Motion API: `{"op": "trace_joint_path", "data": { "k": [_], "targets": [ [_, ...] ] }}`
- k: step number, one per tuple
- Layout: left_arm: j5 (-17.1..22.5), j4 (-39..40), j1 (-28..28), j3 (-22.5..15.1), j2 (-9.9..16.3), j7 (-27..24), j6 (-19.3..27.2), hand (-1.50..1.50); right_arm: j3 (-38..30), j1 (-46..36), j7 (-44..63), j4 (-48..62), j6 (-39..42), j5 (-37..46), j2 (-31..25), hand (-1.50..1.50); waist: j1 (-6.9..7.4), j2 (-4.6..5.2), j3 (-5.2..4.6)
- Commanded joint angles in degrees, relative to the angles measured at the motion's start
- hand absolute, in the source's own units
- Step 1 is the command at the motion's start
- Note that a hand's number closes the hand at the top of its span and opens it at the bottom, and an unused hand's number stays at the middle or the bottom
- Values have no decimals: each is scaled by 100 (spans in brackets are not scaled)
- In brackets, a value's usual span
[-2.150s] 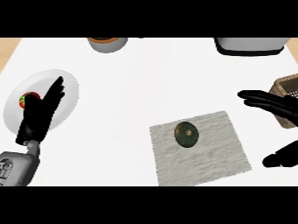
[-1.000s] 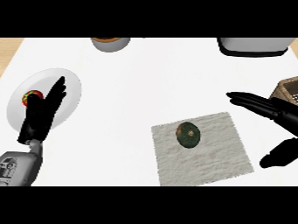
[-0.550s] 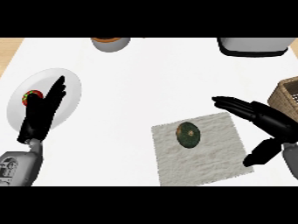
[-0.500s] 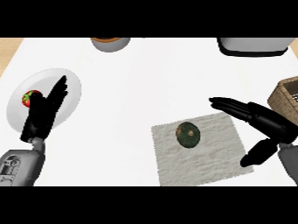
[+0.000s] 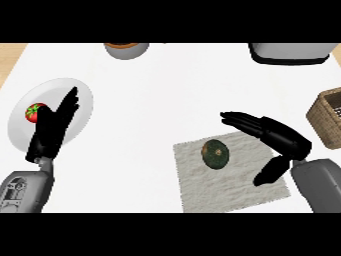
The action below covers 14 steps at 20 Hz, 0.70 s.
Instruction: Pick the squash from the placemat and place it in the basket
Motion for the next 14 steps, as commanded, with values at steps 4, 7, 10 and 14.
{"op": "trace_joint_path", "data": {
  "k": [4,7,10,14],
  "targets": [
    [-209,24,-140,59,-183,81,-41,0,50,28,-16,76,-103,487,442,-150,-13,-1,-1],
    [-57,-200,-9,228,-56,186,-200,0,-48,-522,-263,1007,-340,648,663,-150,21,3,0],
    [-111,-241,-19,241,-118,207,-270,0,-135,-347,-58,750,-149,686,732,-150,4,-1,0],
    [-273,-203,38,182,-282,160,-139,0,-51,-23,-224,648,-205,930,632,-150,-4,-2,-1]
  ]
}}
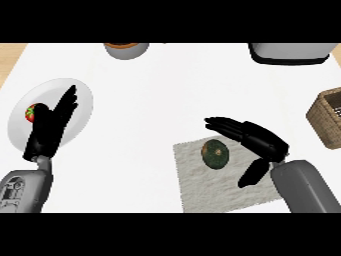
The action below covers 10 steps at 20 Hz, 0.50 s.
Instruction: Pick the squash from the placemat and place it in the basket
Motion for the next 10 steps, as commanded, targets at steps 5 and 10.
{"op": "trace_joint_path", "data": {
  "k": [5,10],
  "targets": [
    [-39,16,120,109,-45,-162,-168,0,-32,-66,-145,559,-222,376,297,-150,8,3,0],
    [-128,-231,217,101,-105,-39,-196,0,-165,-296,2,541,67,437,357,-150,7,0,0]
  ]
}}
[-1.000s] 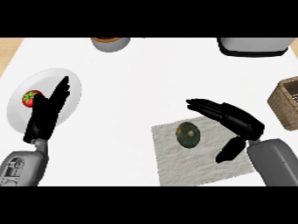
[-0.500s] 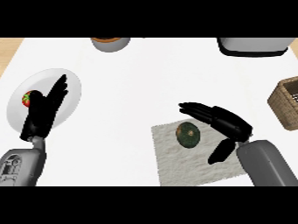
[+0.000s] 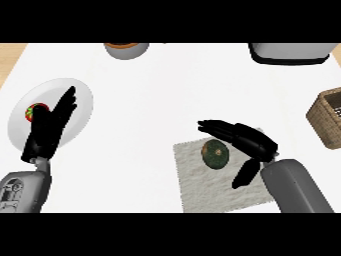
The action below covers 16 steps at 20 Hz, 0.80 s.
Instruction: Pick the squash from the placemat and place it in the basket
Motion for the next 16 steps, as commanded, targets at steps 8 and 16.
{"op": "trace_joint_path", "data": {
  "k": [8,16],
  "targets": [
    [-150,238,-424,100,-108,128,74,0,-93,-507,-610,1198,-476,473,42,150,10,12,0],
    [-231,-13,18,-82,-338,-12,124,0,87,-259,-934,1165,-1971,1007,402,150,24,10,2]
  ]
}}
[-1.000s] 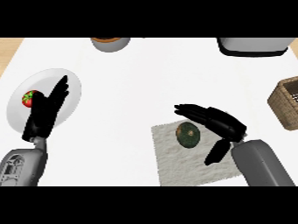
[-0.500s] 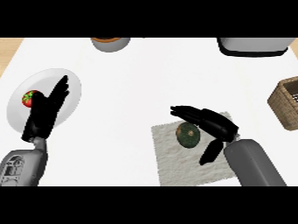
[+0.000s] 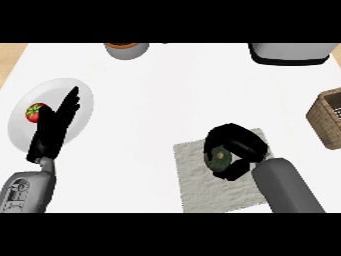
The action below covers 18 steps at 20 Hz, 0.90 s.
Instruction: Pick the squash from the placemat and place it in the basket
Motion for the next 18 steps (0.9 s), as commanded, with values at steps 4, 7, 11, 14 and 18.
{"op": "trace_joint_path", "data": {
  "k": [4,7,11,14,18],
  "targets": [
    [17,-20,236,137,79,-94,33,0,-158,-34,2485,-385,9,995,-363,150,-171,-56,-29],
    [-8,-108,299,89,82,51,17,0,-264,-27,3636,-622,314,1460,-687,150,-263,-118,-38],
    [-8,-174,122,105,53,200,83,0,33,82,4636,-2063,1325,1707,-609,150,-259,-94,-13],
    [165,99,-1,251,174,-69,-129,0,260,340,5088,-3352,1890,1792,-468,150,-175,-37,-4],
    [96,-28,37,185,90,80,-28,0,-128,597,5699,-4253,2245,1031,497,150,-179,-43,0]
  ]
}}
